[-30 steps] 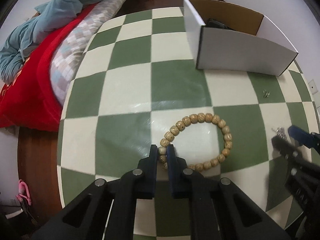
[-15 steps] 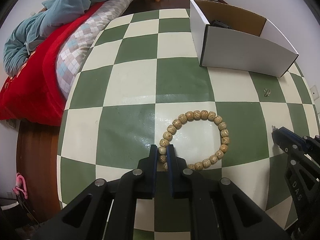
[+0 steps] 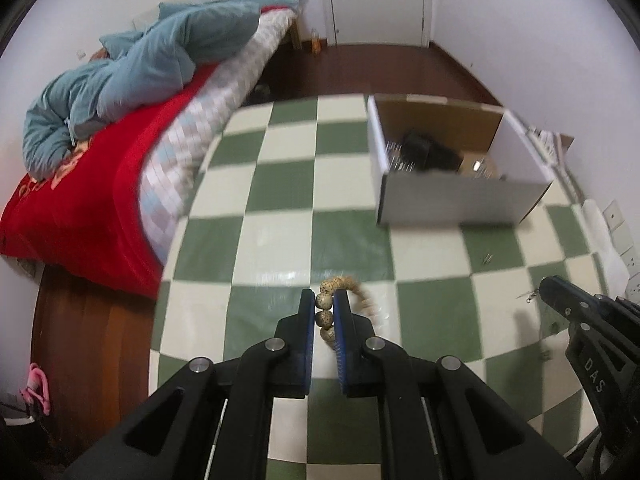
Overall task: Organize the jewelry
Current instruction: 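Lift the bead bracelet with the left tool while the right tool carries the pendant chain over the box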
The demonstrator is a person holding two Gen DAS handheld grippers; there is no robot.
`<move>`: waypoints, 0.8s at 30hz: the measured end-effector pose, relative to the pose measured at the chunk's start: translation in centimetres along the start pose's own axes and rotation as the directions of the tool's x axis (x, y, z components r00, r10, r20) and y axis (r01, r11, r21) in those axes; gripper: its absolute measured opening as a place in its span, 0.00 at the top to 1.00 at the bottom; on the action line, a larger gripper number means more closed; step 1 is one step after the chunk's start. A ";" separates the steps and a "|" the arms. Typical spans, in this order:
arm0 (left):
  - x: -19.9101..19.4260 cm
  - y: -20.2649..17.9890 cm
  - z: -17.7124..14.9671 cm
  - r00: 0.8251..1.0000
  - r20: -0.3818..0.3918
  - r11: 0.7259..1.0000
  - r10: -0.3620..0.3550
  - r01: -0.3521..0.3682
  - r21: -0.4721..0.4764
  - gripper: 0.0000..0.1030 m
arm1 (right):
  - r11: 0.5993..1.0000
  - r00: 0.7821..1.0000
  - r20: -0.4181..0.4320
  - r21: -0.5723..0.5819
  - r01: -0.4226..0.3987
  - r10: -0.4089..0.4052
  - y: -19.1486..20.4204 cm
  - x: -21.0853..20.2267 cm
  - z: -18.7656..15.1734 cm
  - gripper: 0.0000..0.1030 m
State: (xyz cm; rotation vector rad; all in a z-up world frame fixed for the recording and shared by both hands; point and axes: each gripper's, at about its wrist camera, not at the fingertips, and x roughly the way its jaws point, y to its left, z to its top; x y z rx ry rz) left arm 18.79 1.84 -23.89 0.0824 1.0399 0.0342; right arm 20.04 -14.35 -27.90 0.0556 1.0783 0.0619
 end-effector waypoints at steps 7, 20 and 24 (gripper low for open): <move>-3.6 -0.2 2.4 0.996 0.081 0.999 -0.031 0.032 -0.013 0.94 | 0.999 0.995 0.092 0.031 -0.027 0.024 -0.7 -4.2 2.9 0.97; -6.3 -1.4 10.6 0.977 0.186 0.994 -0.104 0.105 0.004 0.94 | 0.999 0.973 0.229 -0.024 -0.030 0.034 0.1 -9.7 11.3 0.97; -5.5 -1.8 13.1 0.974 0.189 0.992 -0.123 0.122 0.017 0.94 | 0.999 0.969 0.245 -0.043 -0.016 0.027 0.2 -9.5 14.2 0.97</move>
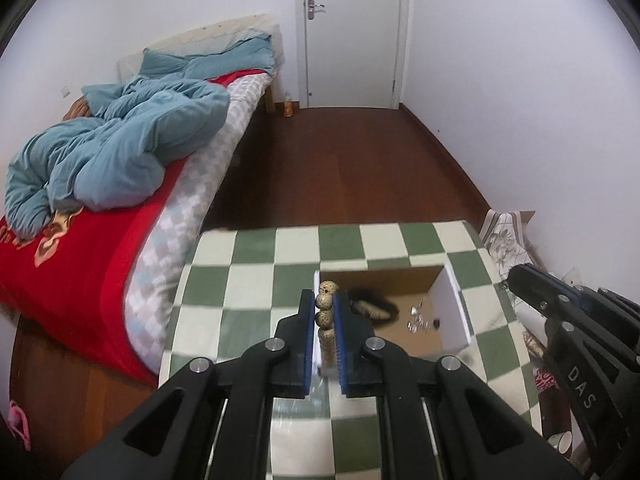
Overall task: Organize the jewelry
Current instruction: 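Lift the bead bracelet with the left tool while the right tool carries the pendant chain over the box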
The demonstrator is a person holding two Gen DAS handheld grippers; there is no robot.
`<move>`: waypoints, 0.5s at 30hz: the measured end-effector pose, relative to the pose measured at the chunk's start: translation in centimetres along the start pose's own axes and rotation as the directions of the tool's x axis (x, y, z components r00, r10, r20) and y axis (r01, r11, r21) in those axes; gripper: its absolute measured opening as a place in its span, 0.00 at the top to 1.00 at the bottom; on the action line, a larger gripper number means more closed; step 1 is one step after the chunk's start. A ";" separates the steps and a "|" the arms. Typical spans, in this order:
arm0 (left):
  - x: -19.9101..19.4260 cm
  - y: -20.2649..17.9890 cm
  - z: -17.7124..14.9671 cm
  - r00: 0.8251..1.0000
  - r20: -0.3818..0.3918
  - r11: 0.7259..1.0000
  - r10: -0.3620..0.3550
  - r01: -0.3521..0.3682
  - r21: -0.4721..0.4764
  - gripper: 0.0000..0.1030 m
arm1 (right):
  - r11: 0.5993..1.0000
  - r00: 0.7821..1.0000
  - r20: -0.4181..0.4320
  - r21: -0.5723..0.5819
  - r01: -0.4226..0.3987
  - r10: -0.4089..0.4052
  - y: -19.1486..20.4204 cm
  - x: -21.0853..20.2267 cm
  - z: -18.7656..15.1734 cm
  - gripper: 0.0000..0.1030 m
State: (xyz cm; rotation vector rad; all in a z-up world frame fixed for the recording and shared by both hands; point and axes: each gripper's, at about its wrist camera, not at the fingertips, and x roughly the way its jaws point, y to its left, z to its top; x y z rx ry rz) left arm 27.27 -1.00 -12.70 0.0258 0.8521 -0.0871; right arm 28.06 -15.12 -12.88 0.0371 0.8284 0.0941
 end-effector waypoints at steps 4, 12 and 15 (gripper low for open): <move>1.8 -0.4 1.4 1.000 -0.003 1.000 -0.004 0.004 0.009 0.94 | 1.000 1.000 -0.003 -0.012 0.007 -0.008 -0.2 2.4 2.3 0.97; 6.4 -0.1 1.6 0.998 -0.058 1.000 0.006 -0.006 0.003 0.94 | 0.999 0.998 -0.064 -0.029 0.027 -0.029 -0.4 8.4 2.7 0.97; 7.8 0.2 1.2 0.996 -0.087 1.000 0.009 -0.010 -0.002 0.94 | 0.999 0.995 -0.099 -0.025 0.030 -0.032 -0.6 10.4 1.8 0.97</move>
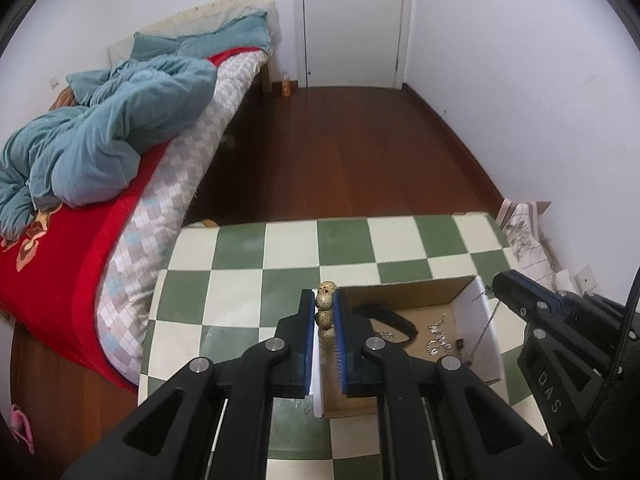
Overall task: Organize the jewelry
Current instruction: 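Lift the bead bracelet with the left tool while the right tool carries the pendant chain over the box, then open both tools to drop the bracelet and chain into the box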
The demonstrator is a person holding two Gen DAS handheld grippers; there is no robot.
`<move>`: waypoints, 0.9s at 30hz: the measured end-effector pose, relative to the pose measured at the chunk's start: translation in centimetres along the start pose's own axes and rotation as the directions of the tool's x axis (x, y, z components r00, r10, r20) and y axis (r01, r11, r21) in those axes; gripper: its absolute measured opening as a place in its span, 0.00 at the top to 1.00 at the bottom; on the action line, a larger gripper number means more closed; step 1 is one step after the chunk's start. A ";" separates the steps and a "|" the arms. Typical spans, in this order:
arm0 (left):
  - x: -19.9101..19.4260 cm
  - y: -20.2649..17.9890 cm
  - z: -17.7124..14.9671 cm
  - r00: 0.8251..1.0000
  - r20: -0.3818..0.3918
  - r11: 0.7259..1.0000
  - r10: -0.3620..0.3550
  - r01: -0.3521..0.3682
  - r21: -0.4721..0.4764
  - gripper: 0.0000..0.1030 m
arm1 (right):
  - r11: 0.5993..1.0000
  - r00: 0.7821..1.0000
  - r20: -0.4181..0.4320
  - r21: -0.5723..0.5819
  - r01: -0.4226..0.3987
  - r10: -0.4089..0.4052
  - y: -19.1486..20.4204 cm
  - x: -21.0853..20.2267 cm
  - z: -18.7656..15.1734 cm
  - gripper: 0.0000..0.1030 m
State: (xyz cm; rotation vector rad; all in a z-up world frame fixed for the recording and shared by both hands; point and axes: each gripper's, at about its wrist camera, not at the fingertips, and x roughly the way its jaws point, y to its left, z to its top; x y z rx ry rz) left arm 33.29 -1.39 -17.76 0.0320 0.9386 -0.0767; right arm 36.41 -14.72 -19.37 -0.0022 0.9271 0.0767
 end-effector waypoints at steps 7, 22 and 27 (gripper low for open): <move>2.3 0.2 -0.8 0.999 -0.054 1.000 -0.002 0.002 -0.004 0.94 | 1.000 0.997 -0.077 0.011 0.014 -0.013 -0.8 3.2 -2.0 0.97; 0.0 1.4 -0.5 0.991 0.010 0.991 0.132 -0.131 -0.019 0.00 | 0.994 0.982 -0.149 -0.021 0.110 -0.112 -1.1 2.9 -2.7 0.04; -0.6 2.1 -0.7 0.985 0.004 0.985 0.172 -0.172 -0.019 0.00 | 0.989 0.977 -0.157 -0.022 0.143 -0.145 -0.8 2.2 -2.9 0.02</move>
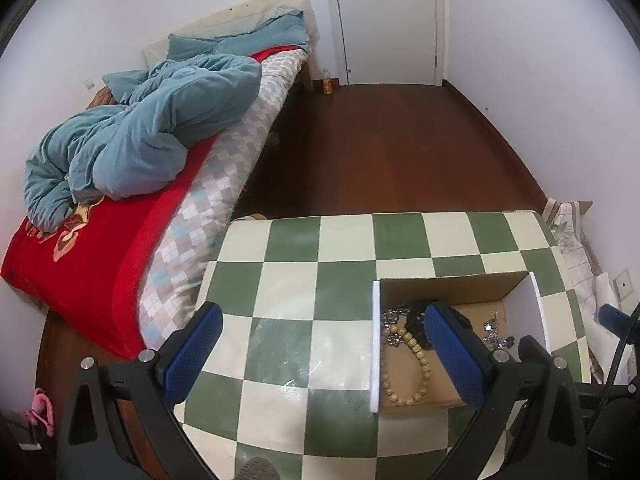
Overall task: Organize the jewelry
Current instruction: 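Open both tools to drop the bracelet and chain into the box, then grasp the small black ring on the table with the right tool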
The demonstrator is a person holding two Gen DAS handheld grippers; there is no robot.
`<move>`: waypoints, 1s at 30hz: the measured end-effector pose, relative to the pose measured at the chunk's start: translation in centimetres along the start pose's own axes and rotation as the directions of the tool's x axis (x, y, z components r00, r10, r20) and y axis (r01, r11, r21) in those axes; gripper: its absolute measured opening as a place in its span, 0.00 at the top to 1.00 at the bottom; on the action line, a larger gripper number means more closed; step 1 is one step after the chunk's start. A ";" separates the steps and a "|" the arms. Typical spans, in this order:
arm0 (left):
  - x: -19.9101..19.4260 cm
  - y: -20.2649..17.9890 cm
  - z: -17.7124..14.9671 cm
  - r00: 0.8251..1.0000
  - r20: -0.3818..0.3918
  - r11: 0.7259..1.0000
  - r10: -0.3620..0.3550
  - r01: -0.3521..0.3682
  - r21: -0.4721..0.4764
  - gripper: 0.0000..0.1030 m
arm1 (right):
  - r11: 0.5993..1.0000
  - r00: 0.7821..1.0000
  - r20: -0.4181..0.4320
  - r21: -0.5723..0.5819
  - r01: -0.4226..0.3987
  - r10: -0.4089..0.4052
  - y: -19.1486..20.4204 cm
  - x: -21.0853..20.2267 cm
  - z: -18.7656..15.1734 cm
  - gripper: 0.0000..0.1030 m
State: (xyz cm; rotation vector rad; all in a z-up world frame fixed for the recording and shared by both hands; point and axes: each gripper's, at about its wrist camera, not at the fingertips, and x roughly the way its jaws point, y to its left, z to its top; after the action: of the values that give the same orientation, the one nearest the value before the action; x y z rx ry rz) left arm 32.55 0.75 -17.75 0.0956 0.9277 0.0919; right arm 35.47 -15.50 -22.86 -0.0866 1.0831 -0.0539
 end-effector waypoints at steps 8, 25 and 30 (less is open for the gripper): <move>-1.9 1.0 -0.6 1.000 0.021 1.000 0.016 -0.015 -0.021 0.00 | 1.000 1.000 0.004 0.002 0.026 -0.026 0.1 -1.2 -0.7 0.00; -9.4 1.7 -3.4 0.997 0.079 0.999 -0.006 0.009 -0.038 0.00 | 0.999 0.994 0.111 0.048 0.011 -0.016 -0.9 -9.6 -3.1 0.00; -12.2 1.8 -4.6 0.994 0.109 0.999 -0.015 0.020 -0.047 0.00 | 0.998 0.989 0.145 0.064 -0.025 0.015 -1.5 -12.6 -4.5 0.00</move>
State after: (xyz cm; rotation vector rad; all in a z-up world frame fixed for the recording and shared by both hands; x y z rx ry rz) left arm 21.51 1.31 -10.59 0.0470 0.8174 0.0918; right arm 25.60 -16.10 -13.67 -0.0200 0.9363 -0.0640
